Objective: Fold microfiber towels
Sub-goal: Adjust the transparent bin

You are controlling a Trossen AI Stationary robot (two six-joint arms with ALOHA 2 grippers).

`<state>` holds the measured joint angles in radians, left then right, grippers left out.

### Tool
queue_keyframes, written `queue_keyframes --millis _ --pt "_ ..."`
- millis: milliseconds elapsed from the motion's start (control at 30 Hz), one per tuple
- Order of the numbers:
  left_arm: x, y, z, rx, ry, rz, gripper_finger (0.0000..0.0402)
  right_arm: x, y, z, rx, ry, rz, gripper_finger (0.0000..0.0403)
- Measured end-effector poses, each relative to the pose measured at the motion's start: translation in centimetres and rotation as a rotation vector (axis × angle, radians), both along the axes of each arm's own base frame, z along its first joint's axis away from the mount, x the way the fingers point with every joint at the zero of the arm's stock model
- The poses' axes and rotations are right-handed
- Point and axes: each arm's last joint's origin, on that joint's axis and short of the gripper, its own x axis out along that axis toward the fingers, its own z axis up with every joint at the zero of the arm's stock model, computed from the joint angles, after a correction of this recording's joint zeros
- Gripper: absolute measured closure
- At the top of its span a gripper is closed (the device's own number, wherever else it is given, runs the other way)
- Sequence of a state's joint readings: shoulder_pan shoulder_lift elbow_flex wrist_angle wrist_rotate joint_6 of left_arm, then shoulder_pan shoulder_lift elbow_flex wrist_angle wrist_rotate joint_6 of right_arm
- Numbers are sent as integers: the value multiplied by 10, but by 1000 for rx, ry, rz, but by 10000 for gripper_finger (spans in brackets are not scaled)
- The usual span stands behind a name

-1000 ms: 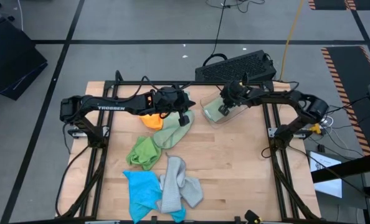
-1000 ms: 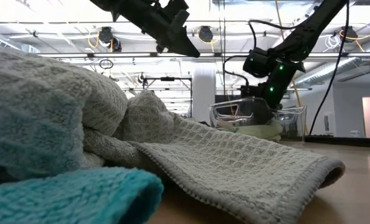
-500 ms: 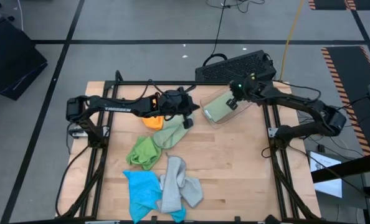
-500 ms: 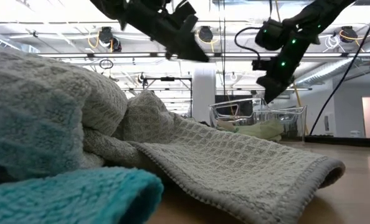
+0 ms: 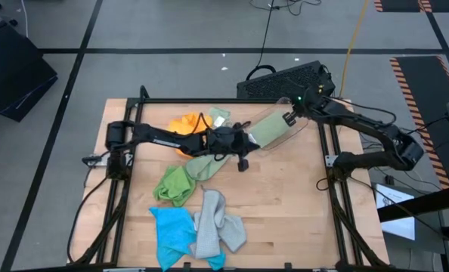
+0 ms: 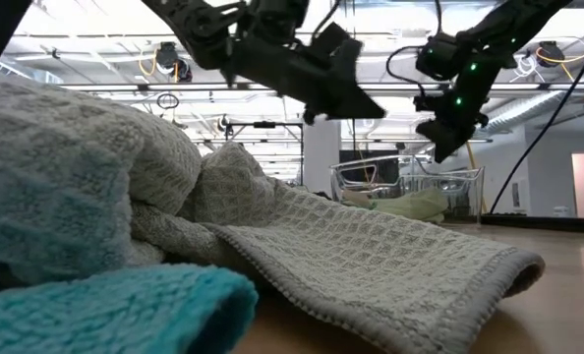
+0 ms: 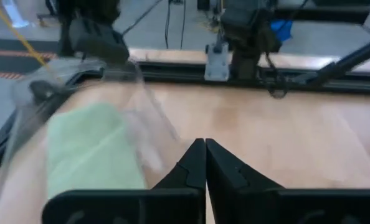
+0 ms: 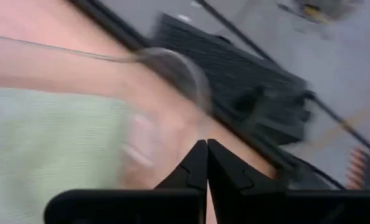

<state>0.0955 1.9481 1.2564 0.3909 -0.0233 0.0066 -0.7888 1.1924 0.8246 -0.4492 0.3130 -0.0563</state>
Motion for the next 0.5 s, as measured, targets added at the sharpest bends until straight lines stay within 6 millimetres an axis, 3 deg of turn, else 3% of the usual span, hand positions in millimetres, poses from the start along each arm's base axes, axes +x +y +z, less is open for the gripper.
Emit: queue_keyframes --millis 133,267,400,500 --pt "5 -6 -2 -10 40 14 377 9 21 9 119 -156 230 403" --pt "7 -9 2 -6 42 27 338 11 47 20 137 -175 353 403" --pt "10 -17 8 12 33 46 270 6 67 29 110 -167 364 403" --pt "14 -21 2 64 99 92 226 -3 75 35 34 -115 304 403"
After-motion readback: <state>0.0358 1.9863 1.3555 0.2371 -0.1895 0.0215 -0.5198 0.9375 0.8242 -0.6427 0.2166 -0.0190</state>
